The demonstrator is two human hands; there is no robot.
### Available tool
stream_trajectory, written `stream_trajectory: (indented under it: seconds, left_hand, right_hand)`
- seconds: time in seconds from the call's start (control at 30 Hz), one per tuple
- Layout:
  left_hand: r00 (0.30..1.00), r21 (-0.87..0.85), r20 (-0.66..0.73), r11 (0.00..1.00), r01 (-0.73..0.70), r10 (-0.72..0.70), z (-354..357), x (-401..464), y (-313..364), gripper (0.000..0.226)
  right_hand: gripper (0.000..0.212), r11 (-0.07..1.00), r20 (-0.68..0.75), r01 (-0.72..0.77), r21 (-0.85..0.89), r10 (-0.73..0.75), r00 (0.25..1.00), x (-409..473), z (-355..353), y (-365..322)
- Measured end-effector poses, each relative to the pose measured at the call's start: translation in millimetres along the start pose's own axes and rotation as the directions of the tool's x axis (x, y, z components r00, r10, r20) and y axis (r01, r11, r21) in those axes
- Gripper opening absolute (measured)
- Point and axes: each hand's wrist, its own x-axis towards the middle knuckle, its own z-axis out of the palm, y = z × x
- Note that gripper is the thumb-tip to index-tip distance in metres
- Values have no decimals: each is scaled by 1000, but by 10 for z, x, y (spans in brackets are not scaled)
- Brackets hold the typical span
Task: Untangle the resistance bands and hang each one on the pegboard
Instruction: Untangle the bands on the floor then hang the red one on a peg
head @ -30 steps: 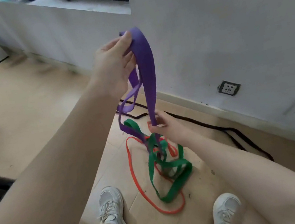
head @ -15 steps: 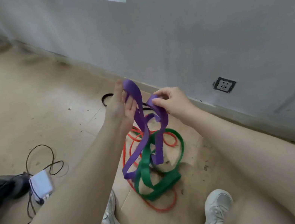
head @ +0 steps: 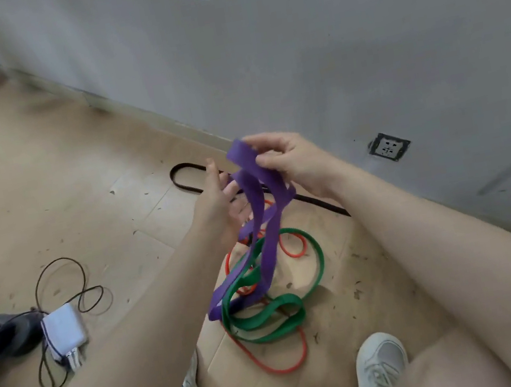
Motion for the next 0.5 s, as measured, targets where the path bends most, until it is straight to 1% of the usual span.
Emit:
stream_trajectory:
  seconds: [0.03,0.07,0.13,0.17,0.2,0.23,0.27,0.3,0.33,0.37,0.4,0.43,0.47,0.5]
  left_hand:
    - [1000,-56,25,998,-13,15,19,18,9,44]
    - [999,-65,32,997,-33,35,19,43,15,36]
    - [999,-48,-23,998,-47,46,27,70,47,20]
    - [998,-36,-55,998,-45,43,26,100,52,15]
    - [997,-34,-67,998,-44,42,28,126,57,15]
    - [997,-50,-70,998,-47,43,50,128,78,24]
    - [996,-73,-75,996,-55,49,75,127,110,35]
    - [995,-109,-76,991,-72,64,96,139,150,38]
    - [994,-140,-68,986,-93,84,120,143,197,30]
    - [994,-172,-54,980,-102,94,139,141,250,17]
    - [995,-202,-39,975,-98,92,164,110,316,4]
    - [996,-231,-31,969,-84,79,193,65,384,5]
    - [998,-260,-25,963,-70,66,216,12,445,10]
    - [998,-295,-16,954,-60,58,232,-41,500,14]
  right_hand:
    - [39,995,50,-8,-101,13,999,16,42,23]
    - [39,990,74,-14,-140,24,997,16,68,51]
    - [37,989,81,-6,-151,19,997,-9,77,117]
    - [36,983,67,16,-181,-4,998,-20,69,156]
    - [35,979,40,38,-202,-31,999,-24,67,203]
    - [34,978,-20,47,-201,-51,998,-15,70,270]
    - [35,985,-100,31,-168,-48,994,-9,68,344]
    - [41,994,-165,-1,-108,-17,986,-8,51,431]
    - [49,999,-171,-29,-42,22,985,-17,20,518]
    - [56,998,-110,-61,-2,60,992,-30,-12,625]
    - [62,996,-2,-93,-1,93,996,-43,-45,729]
    - [66,993,110,-116,-27,118,987,-57,-63,818]
    - [69,989,187,-133,-59,141,972,-66,-51,884]
    - [71,986,222,-143,-88,159,962,-78,-15,899]
